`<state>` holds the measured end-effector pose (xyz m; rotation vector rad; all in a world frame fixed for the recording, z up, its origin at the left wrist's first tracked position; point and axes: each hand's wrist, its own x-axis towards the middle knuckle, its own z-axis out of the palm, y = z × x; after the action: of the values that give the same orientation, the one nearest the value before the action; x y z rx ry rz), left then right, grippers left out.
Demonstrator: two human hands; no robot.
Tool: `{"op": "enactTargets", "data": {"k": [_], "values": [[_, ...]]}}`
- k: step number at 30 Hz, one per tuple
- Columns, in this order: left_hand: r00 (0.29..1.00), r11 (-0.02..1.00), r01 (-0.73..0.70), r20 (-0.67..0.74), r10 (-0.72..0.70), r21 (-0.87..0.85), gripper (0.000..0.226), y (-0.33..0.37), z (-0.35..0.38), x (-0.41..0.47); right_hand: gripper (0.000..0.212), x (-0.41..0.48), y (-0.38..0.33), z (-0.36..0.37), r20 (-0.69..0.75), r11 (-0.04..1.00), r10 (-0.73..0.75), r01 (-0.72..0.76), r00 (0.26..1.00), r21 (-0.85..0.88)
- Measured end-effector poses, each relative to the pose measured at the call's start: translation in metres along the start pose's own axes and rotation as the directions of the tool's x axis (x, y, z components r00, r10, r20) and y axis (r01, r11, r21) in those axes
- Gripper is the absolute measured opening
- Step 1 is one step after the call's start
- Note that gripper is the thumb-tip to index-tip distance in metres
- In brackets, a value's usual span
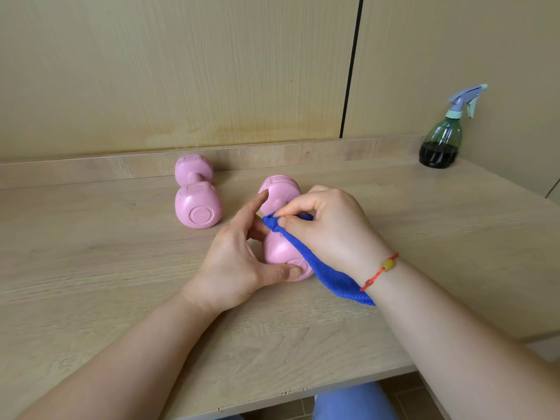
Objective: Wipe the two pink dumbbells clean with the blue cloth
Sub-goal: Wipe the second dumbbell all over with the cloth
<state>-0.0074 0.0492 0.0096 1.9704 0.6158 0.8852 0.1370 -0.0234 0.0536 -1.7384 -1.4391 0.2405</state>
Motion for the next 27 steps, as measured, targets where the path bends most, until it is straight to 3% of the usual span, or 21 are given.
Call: {"op": "enactTargets", "data": {"k": [5,9,11,14,19,27], "values": [[1.0,1.0,0.008,-0.011,-0.008,0.011,0.116,-0.001,0.0,0.001,0.008,0.0,0.008,-0.002,-0.046,0.995,0.055,-0.051,0.997,0.086],[1.0,1.0,0.018,-0.021,-0.018,-0.002,0.112,0.0,0.0,0.001,0.007,-0.01,0.022,-0.01,0.025,0.904,0.153,-0.15,0.988,0.401],[1.0,1.0,0.018,-0.013,-0.018,-0.007,0.112,0.0,0.0,0.002,0.005,-0.015,0.028,-0.012,0.044,0.861,0.17,-0.17,0.984,0.479],[1.0,1.0,0.024,0.0,-0.024,-0.008,0.114,-0.002,0.001,0.002,0.005,-0.015,0.028,-0.012,-0.004,0.899,0.13,-0.116,0.992,0.422],[1.0,1.0,0.011,0.015,-0.011,0.013,0.116,-0.002,-0.003,0.0,0.008,-0.007,0.011,-0.001,-0.032,0.983,-0.083,0.087,0.996,0.16],[0.999,0.999,0.028,0.029,-0.027,-0.02,0.118,-0.002,-0.005,0.0,0.011,0.005,-0.006,0.0,0.118,0.998,-0.047,0.044,0.992,0.034]]}}
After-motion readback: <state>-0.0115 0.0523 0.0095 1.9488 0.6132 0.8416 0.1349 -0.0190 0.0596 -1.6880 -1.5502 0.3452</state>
